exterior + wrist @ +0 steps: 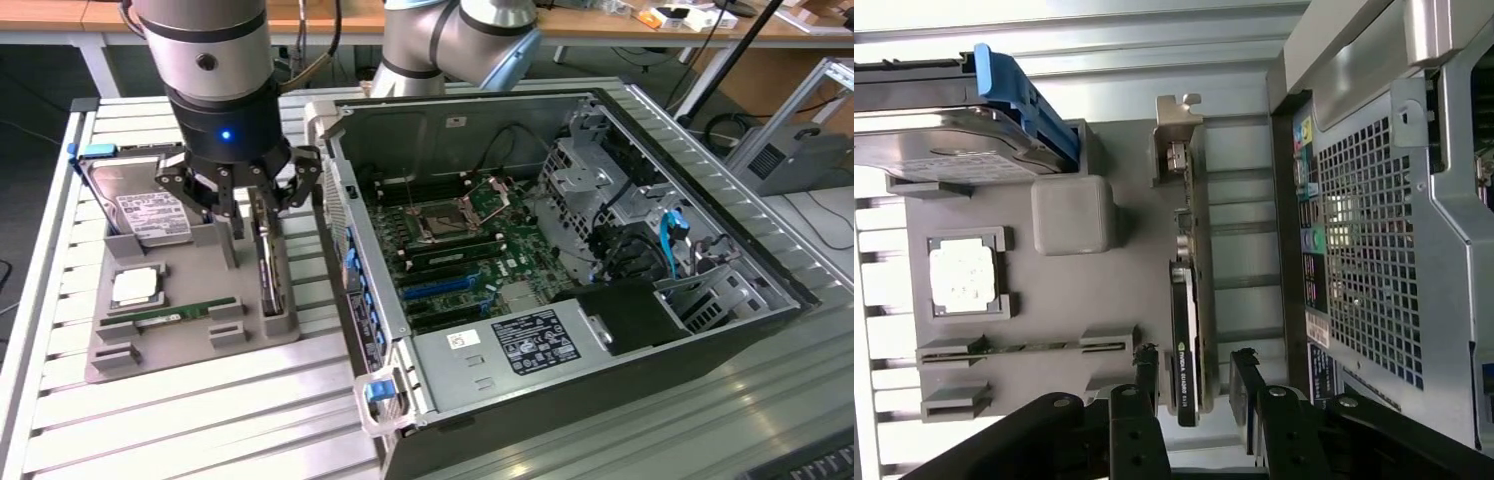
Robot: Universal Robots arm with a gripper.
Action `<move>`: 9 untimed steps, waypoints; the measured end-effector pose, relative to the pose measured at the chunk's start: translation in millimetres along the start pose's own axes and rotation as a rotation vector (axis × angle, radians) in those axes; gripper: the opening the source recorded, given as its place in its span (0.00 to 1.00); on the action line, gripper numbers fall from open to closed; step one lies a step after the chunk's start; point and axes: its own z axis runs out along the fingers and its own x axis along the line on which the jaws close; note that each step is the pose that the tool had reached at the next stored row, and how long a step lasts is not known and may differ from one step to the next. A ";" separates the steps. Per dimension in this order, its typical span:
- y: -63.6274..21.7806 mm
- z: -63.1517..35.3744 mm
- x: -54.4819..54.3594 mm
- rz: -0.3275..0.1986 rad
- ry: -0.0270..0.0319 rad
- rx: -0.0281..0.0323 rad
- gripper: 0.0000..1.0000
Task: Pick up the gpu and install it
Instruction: 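Pick up the gpu and move the gpu toward the slot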
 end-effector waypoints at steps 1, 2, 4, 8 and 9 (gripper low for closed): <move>-0.1 2.0 0.0 0.000 0.0000 0.0000 0.42; -0.1 3.7 0.1 0.000 0.0001 0.0001 0.42; -0.2 7.4 0.2 0.000 0.0000 0.0000 0.42; -0.5 15.8 0.4 0.000 -0.0001 0.0000 0.42; -0.6 17.8 0.5 0.000 0.0001 0.0002 0.42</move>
